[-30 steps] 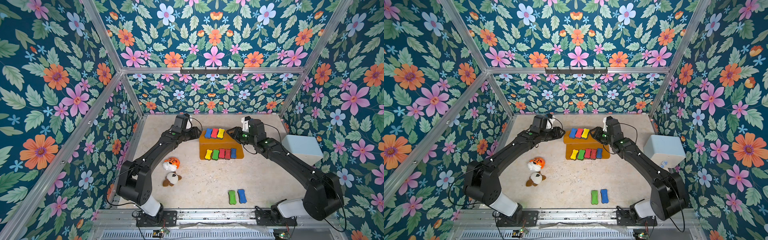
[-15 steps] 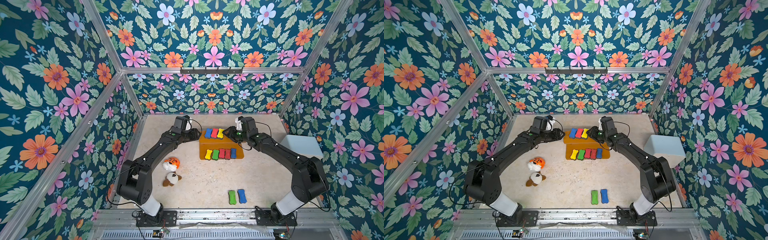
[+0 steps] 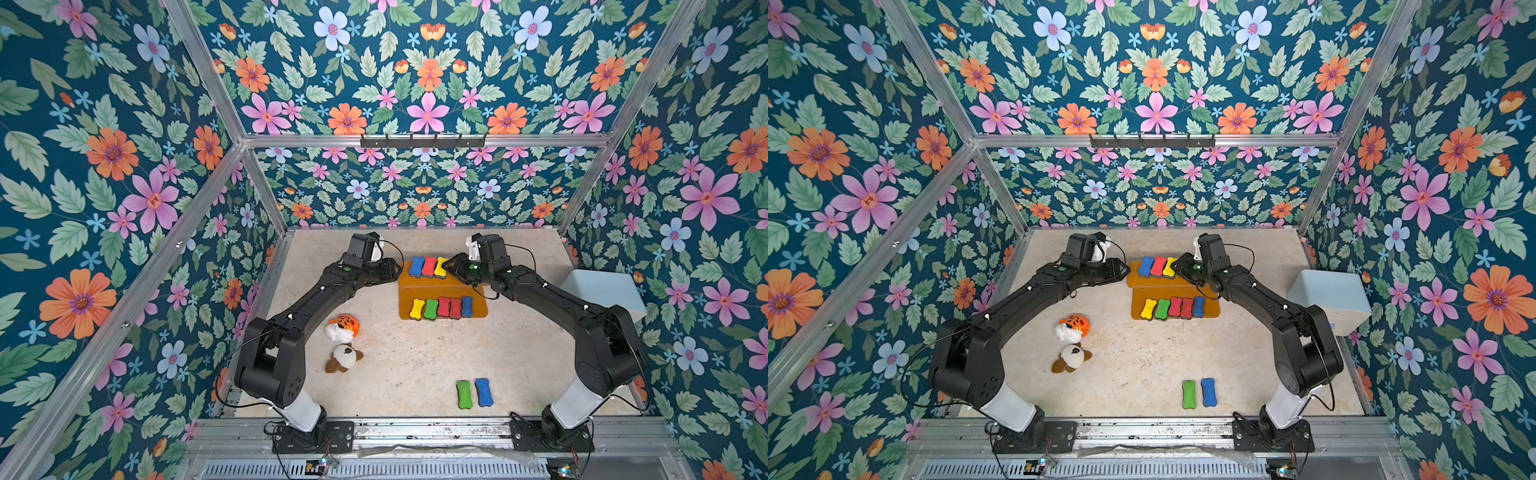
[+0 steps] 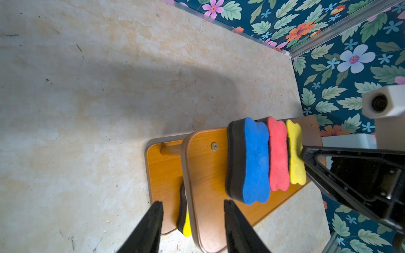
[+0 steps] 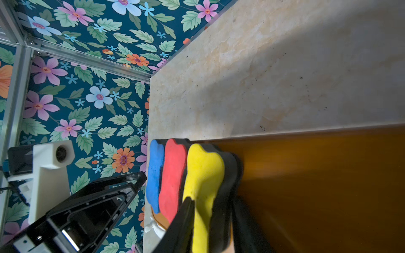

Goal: Remove the whiteboard erasers from the shelf
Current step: Pick up the whiteboard eraser from the shelf.

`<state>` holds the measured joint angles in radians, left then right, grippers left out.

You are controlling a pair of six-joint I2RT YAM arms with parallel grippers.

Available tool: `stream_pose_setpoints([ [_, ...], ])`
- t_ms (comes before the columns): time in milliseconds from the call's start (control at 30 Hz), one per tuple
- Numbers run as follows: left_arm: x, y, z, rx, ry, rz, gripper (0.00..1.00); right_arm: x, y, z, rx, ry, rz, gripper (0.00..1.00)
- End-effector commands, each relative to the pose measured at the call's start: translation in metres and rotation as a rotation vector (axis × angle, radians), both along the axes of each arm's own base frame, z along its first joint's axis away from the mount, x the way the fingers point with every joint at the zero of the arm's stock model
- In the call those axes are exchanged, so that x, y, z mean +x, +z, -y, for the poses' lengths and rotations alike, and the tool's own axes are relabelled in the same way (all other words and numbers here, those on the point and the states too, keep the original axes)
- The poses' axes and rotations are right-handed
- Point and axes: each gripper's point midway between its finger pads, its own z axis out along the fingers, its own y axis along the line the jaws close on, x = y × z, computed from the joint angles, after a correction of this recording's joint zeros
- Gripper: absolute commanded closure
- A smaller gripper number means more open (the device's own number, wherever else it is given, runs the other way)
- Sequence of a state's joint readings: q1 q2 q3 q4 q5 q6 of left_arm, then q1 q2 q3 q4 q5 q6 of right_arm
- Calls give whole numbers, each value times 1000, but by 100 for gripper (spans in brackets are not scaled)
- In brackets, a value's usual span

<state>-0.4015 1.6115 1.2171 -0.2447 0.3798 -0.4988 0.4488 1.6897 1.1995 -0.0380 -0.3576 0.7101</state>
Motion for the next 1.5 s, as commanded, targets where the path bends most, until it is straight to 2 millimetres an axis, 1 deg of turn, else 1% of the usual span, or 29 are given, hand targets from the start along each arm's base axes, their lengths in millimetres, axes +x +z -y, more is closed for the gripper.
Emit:
stream_pose_setpoints([
  [0, 0, 2, 1, -5, -8, 5, 49, -4, -12, 3, -33, 2, -31, 70],
  [100, 0, 2, 1, -7, -8, 7, 49, -4, -13, 4, -36, 3, -33, 75],
  [267, 0, 3, -1, -5, -4, 8, 49, -5, -13, 7, -38, -2, -31, 88],
  [333, 0, 2, -1, -5, -4, 8, 49, -5, -13, 7, -39, -3, -29, 90],
  [500, 0, 4, -1, -7, -2, 12, 50, -8, -10, 8, -30, -7, -22, 100],
  [600, -1, 6, -1, -8, 0, 14, 50, -8, -10, 10, -33, -12, -19, 100],
  [633, -1, 7, -2, -9, 1, 16, 49, -10, 5, 11, -19, -14, 11, 100],
  [767, -3, 10, -2, -10, -2, 14, 49, -12, 15, 14, -11, -24, 38, 100],
  [933, -7, 16, -2, -20, -1, 16, 49, -21, 22, 15, 1, -27, 52, 100],
  [1033, -10, 17, -5, -19, 3, 18, 49, -29, 25, 14, -1, -25, 58, 100],
  [1233, -19, 15, -12, -2, 15, 21, 49, -53, 27, 12, -5, -14, 70, 100],
  [1467, -29, 13, -21, 21, 28, 29, 49, -93, 23, 3, -24, 14, 64, 100],
])
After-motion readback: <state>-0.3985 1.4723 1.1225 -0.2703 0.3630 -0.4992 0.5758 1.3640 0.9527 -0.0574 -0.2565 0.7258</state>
